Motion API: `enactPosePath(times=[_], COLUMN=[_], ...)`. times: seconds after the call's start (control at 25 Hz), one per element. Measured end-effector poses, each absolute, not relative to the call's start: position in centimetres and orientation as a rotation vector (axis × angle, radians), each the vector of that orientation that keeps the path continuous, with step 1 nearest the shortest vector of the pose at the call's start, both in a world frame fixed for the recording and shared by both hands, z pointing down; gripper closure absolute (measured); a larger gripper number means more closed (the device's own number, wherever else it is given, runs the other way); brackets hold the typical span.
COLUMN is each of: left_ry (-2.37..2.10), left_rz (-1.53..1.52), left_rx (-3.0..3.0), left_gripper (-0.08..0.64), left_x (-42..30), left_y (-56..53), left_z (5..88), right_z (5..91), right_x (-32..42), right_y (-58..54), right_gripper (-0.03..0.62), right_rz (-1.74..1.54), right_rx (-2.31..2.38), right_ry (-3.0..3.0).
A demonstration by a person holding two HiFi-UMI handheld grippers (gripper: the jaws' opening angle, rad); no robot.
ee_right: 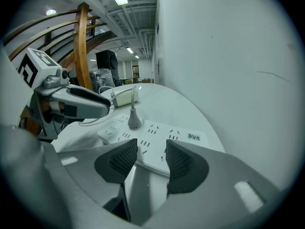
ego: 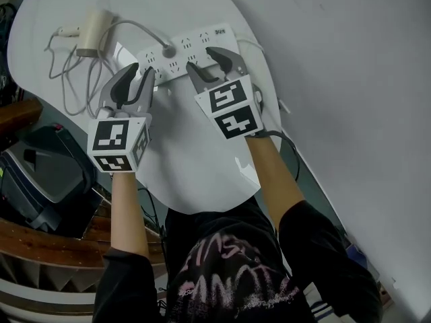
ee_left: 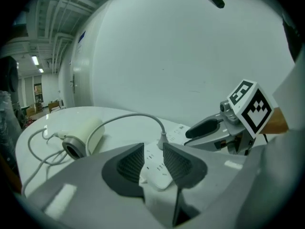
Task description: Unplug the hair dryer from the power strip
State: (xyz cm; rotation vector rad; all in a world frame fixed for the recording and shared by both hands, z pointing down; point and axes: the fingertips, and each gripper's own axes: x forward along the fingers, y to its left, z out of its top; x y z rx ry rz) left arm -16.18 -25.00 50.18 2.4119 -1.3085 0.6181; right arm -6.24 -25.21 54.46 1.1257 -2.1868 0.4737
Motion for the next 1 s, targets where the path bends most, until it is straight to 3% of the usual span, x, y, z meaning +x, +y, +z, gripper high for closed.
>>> enactPosePath(times=[0.2,0.64,1.0], left_ry=[-1.26,-1.202,-1.171], left_rz=[0.616,0.659,0.679], left_rx=[2.442,2.466,2.475], left_gripper=[0.394,0.394,0.486], left_x=[-14.5,-11.7,-11.0], left_y=[-26.8,-28.7,-28.7], left_z=[50.3,51.3,51.5], right_z=[54.6,54.5,54.3], right_x=[-6.2,-6.2,-6.2], right_y=[-25.2,-25.3,-25.3], right_gripper=[0.396,0.396,0.395], right_rz=[0.475,0.47,0.47], right_rx=[1.127,1.126,1.126], right_ry=[-2.188,-2.187,-2.193])
